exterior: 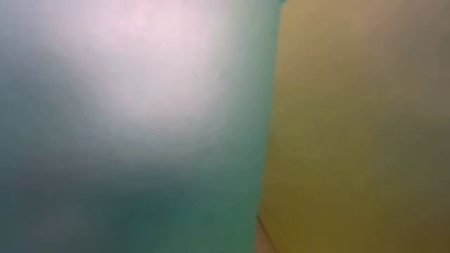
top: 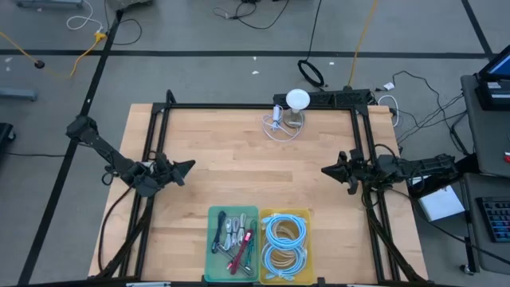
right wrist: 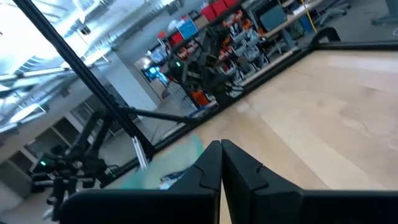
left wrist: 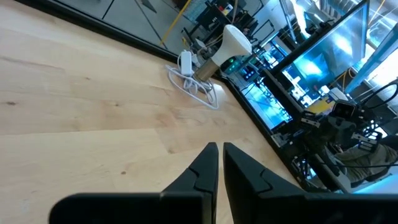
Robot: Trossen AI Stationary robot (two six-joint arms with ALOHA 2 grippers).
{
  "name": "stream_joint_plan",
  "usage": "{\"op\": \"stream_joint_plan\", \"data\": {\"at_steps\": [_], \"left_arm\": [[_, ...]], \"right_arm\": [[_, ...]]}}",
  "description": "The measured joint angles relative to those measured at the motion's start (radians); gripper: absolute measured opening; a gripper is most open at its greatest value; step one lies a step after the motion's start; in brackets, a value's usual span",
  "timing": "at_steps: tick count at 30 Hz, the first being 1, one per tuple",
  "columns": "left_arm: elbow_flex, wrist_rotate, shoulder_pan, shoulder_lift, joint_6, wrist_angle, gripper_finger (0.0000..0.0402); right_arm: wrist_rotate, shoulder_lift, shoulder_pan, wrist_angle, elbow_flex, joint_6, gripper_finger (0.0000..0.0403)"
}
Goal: Pick & Place USB Port
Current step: Return to Home Position
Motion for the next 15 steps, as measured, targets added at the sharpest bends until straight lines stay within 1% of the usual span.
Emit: {"op": "stream_joint_plan", "data": {"at_steps": [15], "left_arm": [[0.0, 0.0, 0.0, 0.0, 0.0, 0.0, 0.0026]], "right_arm": [[0.0, 0.0, 0.0, 0.021, 0.003, 0.0, 0.0]]}}
